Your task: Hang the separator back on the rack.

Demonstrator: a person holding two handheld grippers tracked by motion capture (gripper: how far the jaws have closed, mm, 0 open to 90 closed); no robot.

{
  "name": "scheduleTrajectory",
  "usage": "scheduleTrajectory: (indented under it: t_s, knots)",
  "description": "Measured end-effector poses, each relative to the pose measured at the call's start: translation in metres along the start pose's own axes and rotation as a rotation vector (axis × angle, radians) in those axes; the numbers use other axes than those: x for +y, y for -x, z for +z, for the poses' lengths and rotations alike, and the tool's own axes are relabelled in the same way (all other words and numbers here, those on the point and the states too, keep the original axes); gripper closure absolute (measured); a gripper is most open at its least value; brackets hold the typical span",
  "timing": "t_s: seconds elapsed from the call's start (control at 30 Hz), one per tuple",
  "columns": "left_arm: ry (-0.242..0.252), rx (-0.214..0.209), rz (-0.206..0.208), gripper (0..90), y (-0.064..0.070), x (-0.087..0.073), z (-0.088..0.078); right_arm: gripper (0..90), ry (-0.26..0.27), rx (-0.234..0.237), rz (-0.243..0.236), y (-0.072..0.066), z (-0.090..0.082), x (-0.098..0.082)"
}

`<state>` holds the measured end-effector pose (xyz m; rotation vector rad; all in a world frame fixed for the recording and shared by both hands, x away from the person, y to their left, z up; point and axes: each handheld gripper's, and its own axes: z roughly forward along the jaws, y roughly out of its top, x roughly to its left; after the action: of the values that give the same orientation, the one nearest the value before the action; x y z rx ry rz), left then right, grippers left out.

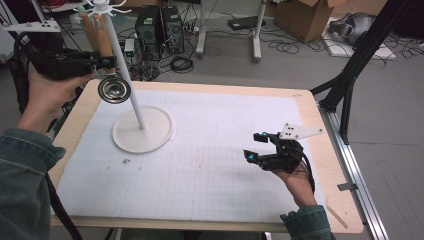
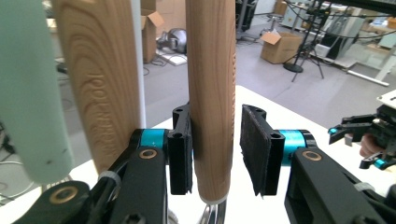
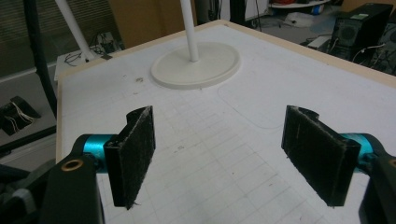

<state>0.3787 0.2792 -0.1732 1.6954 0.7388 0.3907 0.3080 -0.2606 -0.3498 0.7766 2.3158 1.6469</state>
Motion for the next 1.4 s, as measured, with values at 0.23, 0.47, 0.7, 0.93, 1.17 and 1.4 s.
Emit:
scheduleTrajectory:
  t_s: [0.23, 0.47, 0.7, 0.93, 1.17, 1.4]
  knots:
    - [-0.002, 0.016, 0.015, 62.0, 0.004, -0.002, -0.006, 25.2, 0.0, 0.002, 0.003, 0.0, 0.002, 0.001]
    - [-0.001, 0.027, 0.026, 59.7, 0.008, -0.005, -0.012, 25.2, 0.003, 0.005, -0.003, 0.0, 0.003, 0.003]
    - [0.0, 0.046, 0.028, 57.5, 0.006, -0.011, -0.021, 25.1, 0.004, -0.003, -0.003, 0.001, 0.003, 0.003]
    - [-0.013, 0.051, 0.046, 51.4, 0.008, -0.022, -0.025, 25.1, -0.001, -0.016, 0.007, 0.002, 0.002, 0.002]
    - [-0.022, 0.055, 0.055, 44.9, 0.011, -0.036, -0.03, 24.3, -0.002, -0.042, 0.0, 0.003, 0.002, 0.002]
    - [-0.042, 0.058, 0.067, 40.1, 0.015, -0.049, -0.035, 23.4, -0.011, -0.058, 0.004, 0.004, 0.002, 0.002]
